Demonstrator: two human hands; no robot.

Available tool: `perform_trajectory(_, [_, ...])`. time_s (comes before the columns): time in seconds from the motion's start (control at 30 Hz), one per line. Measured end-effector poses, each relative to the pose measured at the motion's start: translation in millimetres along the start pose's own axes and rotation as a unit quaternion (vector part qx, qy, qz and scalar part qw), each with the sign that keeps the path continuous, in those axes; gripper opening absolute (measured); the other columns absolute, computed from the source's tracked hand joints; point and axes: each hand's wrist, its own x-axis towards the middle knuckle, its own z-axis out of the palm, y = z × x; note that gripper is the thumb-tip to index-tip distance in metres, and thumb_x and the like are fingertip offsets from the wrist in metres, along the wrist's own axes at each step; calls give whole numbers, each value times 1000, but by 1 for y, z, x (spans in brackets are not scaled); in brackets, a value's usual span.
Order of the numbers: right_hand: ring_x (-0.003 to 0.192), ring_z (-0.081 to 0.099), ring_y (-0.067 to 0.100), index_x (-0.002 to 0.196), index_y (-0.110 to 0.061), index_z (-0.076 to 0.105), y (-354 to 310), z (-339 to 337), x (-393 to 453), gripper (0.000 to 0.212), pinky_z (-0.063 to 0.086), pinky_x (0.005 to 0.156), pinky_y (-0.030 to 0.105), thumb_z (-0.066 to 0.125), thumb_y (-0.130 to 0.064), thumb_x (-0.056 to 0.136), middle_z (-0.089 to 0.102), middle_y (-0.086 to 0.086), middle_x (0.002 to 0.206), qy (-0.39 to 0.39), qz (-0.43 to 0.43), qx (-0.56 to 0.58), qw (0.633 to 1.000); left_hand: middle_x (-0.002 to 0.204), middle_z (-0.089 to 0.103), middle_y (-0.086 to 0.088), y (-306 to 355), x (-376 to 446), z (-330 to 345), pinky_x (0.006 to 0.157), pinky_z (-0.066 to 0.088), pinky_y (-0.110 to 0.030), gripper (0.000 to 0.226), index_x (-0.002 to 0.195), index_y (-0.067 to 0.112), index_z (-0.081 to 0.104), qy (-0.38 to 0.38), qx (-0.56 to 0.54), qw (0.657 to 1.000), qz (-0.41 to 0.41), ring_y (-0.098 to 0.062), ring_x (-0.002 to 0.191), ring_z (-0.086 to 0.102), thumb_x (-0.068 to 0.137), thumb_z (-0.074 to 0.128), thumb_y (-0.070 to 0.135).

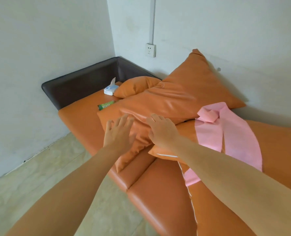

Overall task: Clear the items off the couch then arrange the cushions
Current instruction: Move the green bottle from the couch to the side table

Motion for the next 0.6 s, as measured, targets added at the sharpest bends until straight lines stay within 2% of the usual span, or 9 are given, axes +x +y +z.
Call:
perform_trajectory(0.23, [137, 32, 25, 145, -17, 31, -75, 24, 98, 52, 33, 104, 37, 44, -28, 97, 24, 7, 156, -16, -33, 17, 999, 155, 23, 1, -114, 36, 29, 109, 19, -41, 58, 147, 26, 23, -23, 18, 999, -46, -17, 138, 27, 97, 38, 53])
perform_trajectory(0.6, [125, 44, 25, 137, -16, 39, -99, 66, 284, 45, 41, 95, 36, 50, -24, 94, 35, 7, 147, -20, -44, 20, 999, 153, 25, -1, -242, 152, 81, 113, 22, -40, 56, 144, 25, 28, -61, 32, 997, -45, -20, 139, 29, 96, 44, 51])
